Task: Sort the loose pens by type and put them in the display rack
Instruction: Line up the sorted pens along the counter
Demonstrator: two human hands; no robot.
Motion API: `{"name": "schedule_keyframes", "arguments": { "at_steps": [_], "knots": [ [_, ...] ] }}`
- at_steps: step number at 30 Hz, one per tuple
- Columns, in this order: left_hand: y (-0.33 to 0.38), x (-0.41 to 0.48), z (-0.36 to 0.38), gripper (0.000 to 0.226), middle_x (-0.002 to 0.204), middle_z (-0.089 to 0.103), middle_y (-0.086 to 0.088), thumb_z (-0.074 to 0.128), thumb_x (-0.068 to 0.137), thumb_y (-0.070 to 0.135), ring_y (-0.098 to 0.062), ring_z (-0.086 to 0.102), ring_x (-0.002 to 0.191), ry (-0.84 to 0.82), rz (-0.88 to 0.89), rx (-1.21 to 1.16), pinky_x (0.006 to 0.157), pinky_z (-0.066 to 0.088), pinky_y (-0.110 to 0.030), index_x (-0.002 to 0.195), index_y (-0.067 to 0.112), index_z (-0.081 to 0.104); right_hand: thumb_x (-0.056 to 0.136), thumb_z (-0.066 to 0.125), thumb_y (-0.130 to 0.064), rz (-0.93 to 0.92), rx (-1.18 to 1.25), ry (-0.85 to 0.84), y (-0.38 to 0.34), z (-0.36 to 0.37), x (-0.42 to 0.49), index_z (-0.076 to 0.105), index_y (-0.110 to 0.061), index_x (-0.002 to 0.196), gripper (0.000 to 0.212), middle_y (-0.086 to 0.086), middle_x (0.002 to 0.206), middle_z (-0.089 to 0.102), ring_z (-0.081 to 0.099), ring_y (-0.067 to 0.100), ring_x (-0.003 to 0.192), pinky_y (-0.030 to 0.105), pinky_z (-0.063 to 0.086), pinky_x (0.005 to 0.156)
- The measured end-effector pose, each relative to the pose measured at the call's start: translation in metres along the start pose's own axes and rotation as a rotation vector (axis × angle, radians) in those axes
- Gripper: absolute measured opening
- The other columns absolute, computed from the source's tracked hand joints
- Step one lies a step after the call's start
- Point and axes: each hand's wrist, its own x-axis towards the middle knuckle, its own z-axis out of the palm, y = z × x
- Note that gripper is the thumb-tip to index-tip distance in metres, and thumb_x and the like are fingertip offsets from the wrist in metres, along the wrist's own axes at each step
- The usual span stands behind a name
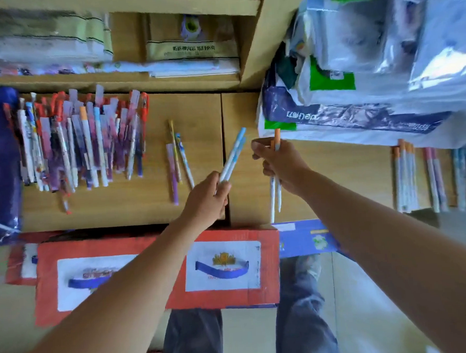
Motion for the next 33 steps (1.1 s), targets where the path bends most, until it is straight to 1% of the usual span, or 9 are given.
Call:
{"name": "schedule_keyframes", "arguments": {
  "at_steps": [6, 10, 16, 17, 21, 24, 27, 29, 33],
  "knots": [
    [0.048, 0.008, 0.103, 0.018, 0.063, 0.053, -0.008, 0.044, 0.101, 0.024, -0.017, 0.043, 0.039, -0.024, -0.084, -0.078, 0.039, 0.038, -0.025, 0.088, 0.011, 0.048, 0.103, 0.041, -0.022, 0.138, 0.067, 0.077, 0.024, -0.117, -0.021, 0.057, -0.005, 0.076, 0.036, 0.011, 0.068, 0.053, 0.039, 0.016, 0.047, 0.025, 0.034, 0.047],
    [0.088, 0.016, 0.182, 0.021, 0.054, 0.046, -0.001, 0.040, 0.101, 0.027, -0.019, 0.040, 0.035, -0.034, -0.051, -0.036, 0.040, 0.037, -0.027, 0.086, 0.014, 0.044, 0.102, 0.040, -0.033, 0.195, 0.043, 0.115, 0.033, -0.202, -0.038, 0.051, -0.005, 0.080, 0.037, 0.014, 0.062, 0.057, 0.053, 0.023, 0.048, 0.028, 0.047, 0.051],
    [0.125, 0.027, 0.258, 0.024, 0.056, 0.046, -0.002, 0.036, 0.102, 0.032, -0.023, 0.040, 0.041, -0.064, -0.027, 0.095, 0.046, 0.041, -0.036, 0.093, 0.011, 0.042, 0.094, 0.047, -0.014, 0.215, -0.156, 0.198, 0.052, -0.293, -0.038, 0.046, -0.014, 0.086, 0.007, 0.001, 0.070, 0.043, 0.041, 0.014, 0.058, 0.026, 0.040, 0.051],
    [0.129, 0.029, 0.265, 0.023, 0.056, 0.045, -0.002, 0.036, 0.102, 0.032, -0.023, 0.040, 0.041, -0.067, -0.028, 0.104, 0.045, 0.041, -0.035, 0.091, 0.012, 0.041, 0.093, 0.045, -0.010, 0.207, -0.158, 0.205, 0.054, -0.300, -0.037, 0.047, -0.012, 0.093, 0.003, 0.001, 0.073, 0.044, 0.041, 0.013, 0.061, 0.026, 0.040, 0.054],
    [0.134, 0.039, 0.281, 0.022, 0.059, 0.047, -0.004, 0.035, 0.102, 0.031, -0.022, 0.040, 0.043, -0.054, -0.031, 0.139, 0.046, 0.040, -0.036, 0.086, 0.017, 0.038, 0.091, 0.041, -0.003, 0.139, -0.304, 0.226, 0.060, -0.312, -0.027, 0.049, -0.008, 0.118, 0.028, 0.002, 0.088, 0.051, 0.049, 0.018, 0.071, 0.030, 0.042, 0.060],
    [0.127, 0.048, 0.284, 0.023, 0.060, 0.048, -0.005, 0.035, 0.102, 0.031, -0.025, 0.042, 0.045, -0.034, -0.030, 0.185, 0.051, 0.045, -0.045, 0.081, 0.022, 0.036, 0.088, 0.048, -0.001, 0.056, -0.494, 0.290, 0.063, -0.309, -0.016, 0.054, -0.004, 0.118, 0.031, 0.010, 0.100, 0.059, 0.055, 0.025, 0.083, 0.033, 0.044, 0.068],
    [0.116, 0.055, 0.283, 0.021, 0.062, 0.048, -0.007, 0.035, 0.102, 0.029, -0.028, 0.043, 0.049, -0.013, -0.047, 0.196, 0.055, 0.046, -0.048, 0.085, 0.016, 0.036, 0.084, 0.052, 0.000, -0.026, -0.520, 0.339, 0.071, -0.301, -0.004, 0.054, -0.003, 0.108, 0.025, 0.013, 0.097, 0.061, 0.058, 0.030, 0.085, 0.035, 0.045, 0.069],
    [0.108, 0.058, 0.282, 0.022, 0.064, 0.048, -0.010, 0.034, 0.102, 0.029, -0.028, 0.043, 0.050, -0.009, -0.054, 0.187, 0.055, 0.045, -0.050, 0.087, 0.014, 0.037, 0.081, 0.055, 0.000, -0.070, -0.535, 0.351, 0.074, -0.297, 0.002, 0.051, -0.005, 0.102, 0.022, 0.011, 0.090, 0.057, 0.053, 0.029, 0.078, 0.031, 0.037, 0.063],
    [0.097, 0.063, 0.279, 0.022, 0.061, 0.047, -0.005, 0.034, 0.103, 0.029, -0.025, 0.042, 0.048, -0.008, -0.057, 0.145, 0.053, 0.044, -0.047, 0.092, 0.011, 0.040, 0.080, 0.057, 0.002, -0.161, -0.587, 0.396, 0.080, -0.296, 0.011, 0.050, -0.004, 0.119, 0.040, 0.013, 0.110, 0.060, 0.059, 0.031, 0.089, 0.027, 0.036, 0.067]
  ]
}}
